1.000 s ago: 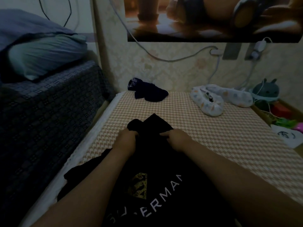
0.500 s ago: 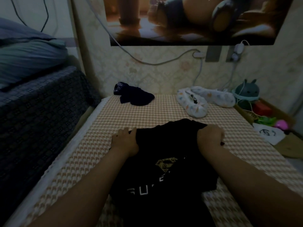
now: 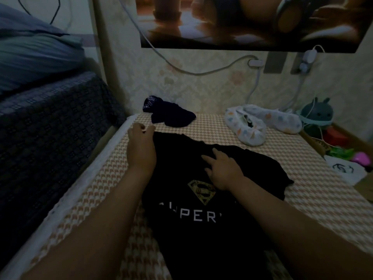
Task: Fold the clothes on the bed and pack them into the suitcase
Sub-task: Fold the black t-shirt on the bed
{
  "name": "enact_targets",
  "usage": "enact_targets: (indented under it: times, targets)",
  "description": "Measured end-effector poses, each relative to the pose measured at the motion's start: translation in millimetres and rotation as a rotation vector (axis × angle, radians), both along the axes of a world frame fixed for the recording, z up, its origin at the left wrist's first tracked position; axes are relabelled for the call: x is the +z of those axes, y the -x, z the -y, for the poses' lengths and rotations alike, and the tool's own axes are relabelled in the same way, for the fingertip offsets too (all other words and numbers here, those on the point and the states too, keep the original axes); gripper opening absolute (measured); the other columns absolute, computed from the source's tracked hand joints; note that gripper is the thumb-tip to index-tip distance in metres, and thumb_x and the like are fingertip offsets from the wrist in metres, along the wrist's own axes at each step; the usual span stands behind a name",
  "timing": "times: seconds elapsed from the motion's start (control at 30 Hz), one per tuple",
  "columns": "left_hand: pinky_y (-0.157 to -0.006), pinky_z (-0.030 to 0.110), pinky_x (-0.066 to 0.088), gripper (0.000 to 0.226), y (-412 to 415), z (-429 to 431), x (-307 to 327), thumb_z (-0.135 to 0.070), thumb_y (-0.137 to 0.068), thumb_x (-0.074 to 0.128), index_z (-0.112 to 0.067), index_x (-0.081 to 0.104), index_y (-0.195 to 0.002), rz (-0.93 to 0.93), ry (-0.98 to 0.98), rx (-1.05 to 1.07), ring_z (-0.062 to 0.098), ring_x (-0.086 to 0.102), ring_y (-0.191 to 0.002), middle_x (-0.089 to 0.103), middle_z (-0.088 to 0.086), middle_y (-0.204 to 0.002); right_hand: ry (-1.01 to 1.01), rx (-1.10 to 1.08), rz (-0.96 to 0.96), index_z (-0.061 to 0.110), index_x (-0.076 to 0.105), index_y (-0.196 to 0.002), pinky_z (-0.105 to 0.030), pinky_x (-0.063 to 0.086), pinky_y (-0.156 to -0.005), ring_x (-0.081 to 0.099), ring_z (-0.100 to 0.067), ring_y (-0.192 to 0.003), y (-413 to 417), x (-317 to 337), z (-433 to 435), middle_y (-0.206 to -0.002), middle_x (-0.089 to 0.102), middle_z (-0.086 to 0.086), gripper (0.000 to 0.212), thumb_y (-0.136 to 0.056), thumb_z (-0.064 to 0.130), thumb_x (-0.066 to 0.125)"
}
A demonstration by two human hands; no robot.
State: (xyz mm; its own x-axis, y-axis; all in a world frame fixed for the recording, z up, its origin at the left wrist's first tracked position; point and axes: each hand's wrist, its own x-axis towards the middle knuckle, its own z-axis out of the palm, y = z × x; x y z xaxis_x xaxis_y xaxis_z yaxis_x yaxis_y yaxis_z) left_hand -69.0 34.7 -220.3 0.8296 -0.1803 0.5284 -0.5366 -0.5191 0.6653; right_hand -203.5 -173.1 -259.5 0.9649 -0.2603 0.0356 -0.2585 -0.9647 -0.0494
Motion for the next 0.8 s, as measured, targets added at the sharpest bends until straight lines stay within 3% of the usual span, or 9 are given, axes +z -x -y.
enact_targets:
  times: [0.1, 0.2, 0.23, 0.33, 0.47, 0.53, 0.6, 0.67, 0.8]
  targets:
    - [-0.113, 0.049, 0.030, 0.068, -23.2, 0.9, -20.0, -0.054, -0.090, 0.056, -0.027, 0.032, -0.149, -0.303, -0.129, -0.131, 0.031, 0.032, -0.136, 0.029, 0.008, -0.153, -0.028, -0.006, -0.010, 0.030, 0.025, -0.152, -0.044, 0.022, -0.117, 0.015, -0.031, -0.147, -4.4, -6.7, 8.9, -0.161, 0.012, -0.014, 0.052, -0.103, 0.042, 0.035]
    - [-0.118, 0.049, 0.018, 0.071, -19.6, -3.4, -41.1, -0.058, -0.095, 0.040, -0.026, 0.016, -0.154, -0.350, -0.865, -0.244, 0.033, 0.012, -0.146, 0.011, 0.010, -0.160, -0.102, 0.002, -0.116, 0.029, 0.019, -0.154, -0.044, 0.021, -0.118, 0.013, -0.032, -0.147, -2.8, -6.3, 10.6, -0.161, 0.012, -0.014, 0.053, -0.104, 0.041, 0.029]
    - [-0.119, 0.051, 0.010, 0.071, -15.0, -5.3, -41.0, -0.060, -0.096, 0.035, -0.027, 0.010, -0.154, -0.315, -0.973, -0.220, 0.032, 0.001, -0.148, 0.001, 0.009, -0.162, -0.124, 0.005, -0.133, 0.028, 0.017, -0.154, -0.043, 0.020, -0.118, 0.012, -0.032, -0.147, -0.6, -4.0, 10.4, -0.161, 0.011, -0.014, 0.054, -0.104, 0.041, 0.030]
    - [-0.118, 0.051, 0.002, 0.069, 10.5, -10.0, -18.9, -0.057, -0.097, 0.034, -0.026, 0.010, -0.155, -0.137, -0.963, -0.156, 0.031, -0.003, -0.148, -0.002, 0.009, -0.162, -0.181, 0.001, -0.115, 0.025, 0.022, -0.153, -0.041, 0.023, -0.118, 0.015, -0.031, -0.147, 12.0, 9.9, 7.5, -0.161, 0.012, -0.012, 0.057, -0.101, 0.038, 0.042]
    - [-0.104, 0.041, 0.036, 0.053, 56.7, -4.4, 17.0, -0.044, -0.094, 0.052, -0.022, 0.042, -0.141, 0.016, -0.771, -0.274, 0.029, 0.034, -0.130, 0.040, 0.010, -0.141, -0.159, 0.043, -0.040, 0.025, 0.043, -0.143, -0.043, 0.039, -0.106, 0.038, -0.029, -0.132, 47.8, 38.0, -7.6, -0.147, 0.035, -0.007, 0.048, -0.095, 0.032, 0.051]
    - [-0.096, 0.038, 0.045, 0.040, 89.6, -0.6, 30.2, -0.040, -0.092, 0.057, -0.022, 0.054, -0.128, -0.028, -0.719, -0.419, 0.024, 0.047, -0.116, 0.051, 0.005, -0.123, -0.159, 0.070, 0.008, 0.025, 0.055, -0.124, -0.038, 0.046, -0.093, 0.047, -0.025, -0.115, 70.9, 50.5, -16.9, -0.124, 0.045, -0.004, 0.032, -0.092, 0.028, 0.054]
    - [-0.087, 0.035, 0.049, 0.025, 124.3, 2.9, 36.2, -0.037, -0.090, 0.060, -0.022, 0.061, -0.110, -0.104, -0.693, -0.558, 0.018, 0.056, -0.102, 0.055, -0.002, -0.106, -0.181, 0.063, 0.033, 0.025, 0.054, -0.099, -0.034, 0.047, -0.081, 0.051, -0.021, -0.097, 96.5, 60.2, -24.8, -0.104, 0.045, 0.000, 0.011, -0.089, 0.027, 0.058]
    - [-0.080, 0.034, 0.051, 0.015, 156.3, 4.5, 36.0, -0.037, -0.088, 0.063, -0.023, 0.060, -0.092, -0.148, -0.700, -0.654, 0.017, 0.060, -0.091, 0.059, -0.006, -0.092, -0.229, 0.054, 0.031, 0.025, 0.051, -0.085, -0.034, 0.049, -0.074, 0.054, -0.018, -0.085, 120.3, 64.3, -31.4, -0.093, 0.051, 0.004, 0.011, -0.085, 0.029, 0.061]
    - [-0.068, 0.034, 0.045, 0.039, 205.3, 2.3, 36.9, -0.064, -0.081, 0.058, -0.026, 0.051, -0.080, -0.304, -0.764, -0.704, 0.016, 0.056, -0.076, 0.056, -0.006, -0.083, -0.373, -0.002, -0.062, 0.023, 0.059, -0.078, -0.033, 0.049, -0.070, 0.058, -0.012, -0.075, 159.9, 65.1, -38.4, -0.082, 0.063, 0.005, 0.014, -0.080, 0.037, 0.061]
